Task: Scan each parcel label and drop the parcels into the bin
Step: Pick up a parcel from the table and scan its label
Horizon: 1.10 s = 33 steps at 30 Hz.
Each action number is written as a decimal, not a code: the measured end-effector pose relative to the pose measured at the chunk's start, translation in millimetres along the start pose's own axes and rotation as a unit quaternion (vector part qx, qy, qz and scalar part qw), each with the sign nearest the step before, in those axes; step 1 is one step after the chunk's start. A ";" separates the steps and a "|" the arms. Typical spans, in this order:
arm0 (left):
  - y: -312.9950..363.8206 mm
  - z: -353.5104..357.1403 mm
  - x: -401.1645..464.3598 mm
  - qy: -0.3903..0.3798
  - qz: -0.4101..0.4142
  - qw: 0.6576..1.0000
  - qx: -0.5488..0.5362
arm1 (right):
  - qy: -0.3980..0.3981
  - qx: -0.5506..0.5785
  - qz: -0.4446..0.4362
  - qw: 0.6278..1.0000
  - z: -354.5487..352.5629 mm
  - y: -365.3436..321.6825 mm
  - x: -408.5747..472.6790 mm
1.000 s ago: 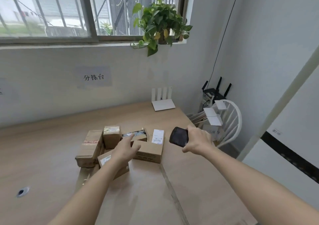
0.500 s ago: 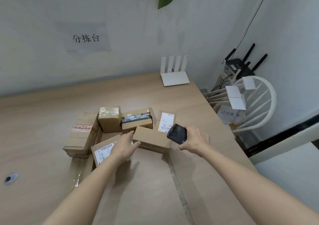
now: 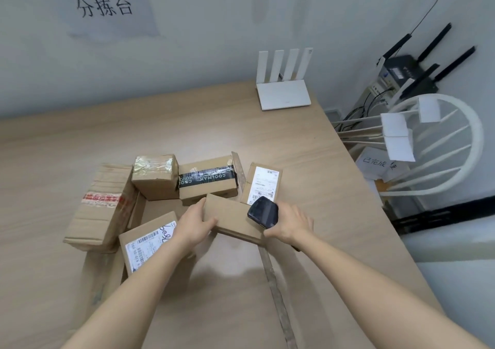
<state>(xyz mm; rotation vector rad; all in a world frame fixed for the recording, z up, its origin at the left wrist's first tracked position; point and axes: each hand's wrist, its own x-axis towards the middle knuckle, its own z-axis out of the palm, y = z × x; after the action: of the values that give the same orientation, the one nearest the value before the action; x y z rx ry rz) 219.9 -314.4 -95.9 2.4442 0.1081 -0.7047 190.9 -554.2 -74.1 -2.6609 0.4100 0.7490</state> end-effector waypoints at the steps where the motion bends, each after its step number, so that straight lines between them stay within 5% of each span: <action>1: -0.3 2.6 5.4 -0.001 -0.001 1.000 0.000 | -0.005 0.003 0.004 1.000 3.5 -0.7 3.7; 14: -14.8 20.1 22.6 -0.017 -0.062 0.995 -0.072 | -0.025 0.076 0.007 0.997 31.4 5.2 6.3; 25: -0.8 -4.2 -52.1 0.079 -0.052 0.955 -0.281 | 0.043 0.147 -0.003 0.988 9.5 5.2 -66.6; 33: 34.3 -45.7 -128.0 0.156 0.004 0.934 -0.323 | 0.122 0.178 -0.018 0.976 -39.2 -5.1 -145.8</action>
<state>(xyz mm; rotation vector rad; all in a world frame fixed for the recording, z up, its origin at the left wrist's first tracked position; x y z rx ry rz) 139.3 -306.7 18.5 1.8899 0.3899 -0.2112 90.7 -539.0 38.0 -2.4136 0.5052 0.3003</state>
